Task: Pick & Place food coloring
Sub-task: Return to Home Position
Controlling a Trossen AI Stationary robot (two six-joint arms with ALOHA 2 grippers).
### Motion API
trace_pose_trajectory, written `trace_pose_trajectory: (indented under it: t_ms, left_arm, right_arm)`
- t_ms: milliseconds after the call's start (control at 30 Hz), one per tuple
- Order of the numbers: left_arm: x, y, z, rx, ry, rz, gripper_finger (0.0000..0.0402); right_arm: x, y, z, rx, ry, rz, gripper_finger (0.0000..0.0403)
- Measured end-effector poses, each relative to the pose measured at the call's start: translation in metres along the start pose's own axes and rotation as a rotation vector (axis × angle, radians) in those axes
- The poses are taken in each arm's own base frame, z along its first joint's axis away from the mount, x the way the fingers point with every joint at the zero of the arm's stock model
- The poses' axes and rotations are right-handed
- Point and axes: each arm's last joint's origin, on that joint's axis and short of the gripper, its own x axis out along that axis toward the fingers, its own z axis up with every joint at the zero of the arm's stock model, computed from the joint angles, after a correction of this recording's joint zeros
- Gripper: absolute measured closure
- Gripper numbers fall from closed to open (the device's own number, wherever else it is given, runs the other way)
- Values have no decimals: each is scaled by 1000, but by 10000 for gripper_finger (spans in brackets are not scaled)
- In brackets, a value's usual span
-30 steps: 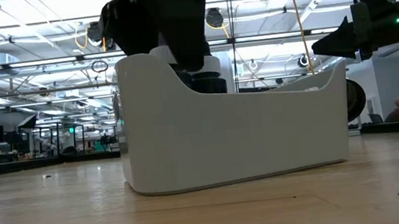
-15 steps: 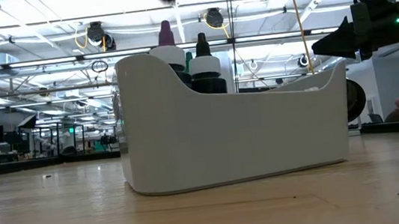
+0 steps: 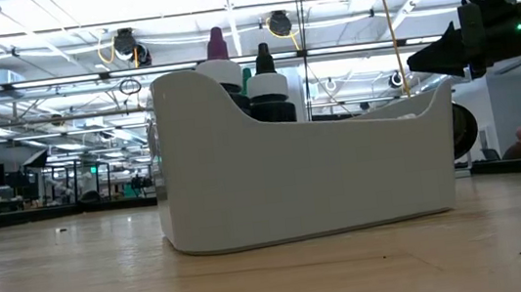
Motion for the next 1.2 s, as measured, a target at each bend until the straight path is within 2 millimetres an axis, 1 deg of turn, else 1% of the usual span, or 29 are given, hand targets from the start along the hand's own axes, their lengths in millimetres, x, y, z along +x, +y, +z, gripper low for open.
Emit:
trace_pose_trajectory:
  t_ms: [67, 100, 167, 233, 267, 333, 433, 533, 633, 833, 1000, 1200]
  left_arm:
    - [13, 18, -23, -85, -67, -61, 128]
    - [22, 26, -35, -107, -98, -126, 128]
    - [37, 39, -60, -109, -163, -315, 128]
    - [46, 56, -81, -112, -240, -449, 128]
    - [47, 66, -88, -132, -289, -480, 128]
    - [46, 84, -107, -173, -330, -464, 128]
    - [40, 100, -138, -191, -326, -431, 128]
    - [25, 113, -151, -228, -394, -449, 128]
    - [14, 123, -163, -224, -432, -462, 128]
    - [-1, 137, -181, -230, -467, -438, 128]
    - [0, 136, -197, -222, -444, -448, 128]
    - [10, 130, -219, -243, -407, -419, 128]
  right_arm:
    - [0, 0, 0, 0, 0, 0, 261]
    - [0, 0, 0, 0, 0, 0, 261]
    - [0, 0, 0, 0, 0, 0, 261]
    - [0, 0, 0, 0, 0, 0, 261]
    - [0, 0, 0, 0, 0, 0, 261]
    - [0, 0, 0, 0, 0, 0, 261]
    - [0, 0, 0, 0, 0, 0, 261]
    - [0, 0, 0, 0, 0, 0, 261]
    - [0, 0, 0, 0, 0, 0, 261]
    - [0, 0, 0, 0, 0, 0, 261]
    - [0, 0, 0, 0, 0, 0, 261]
    - [0, 0, 0, 0, 0, 0, 261]
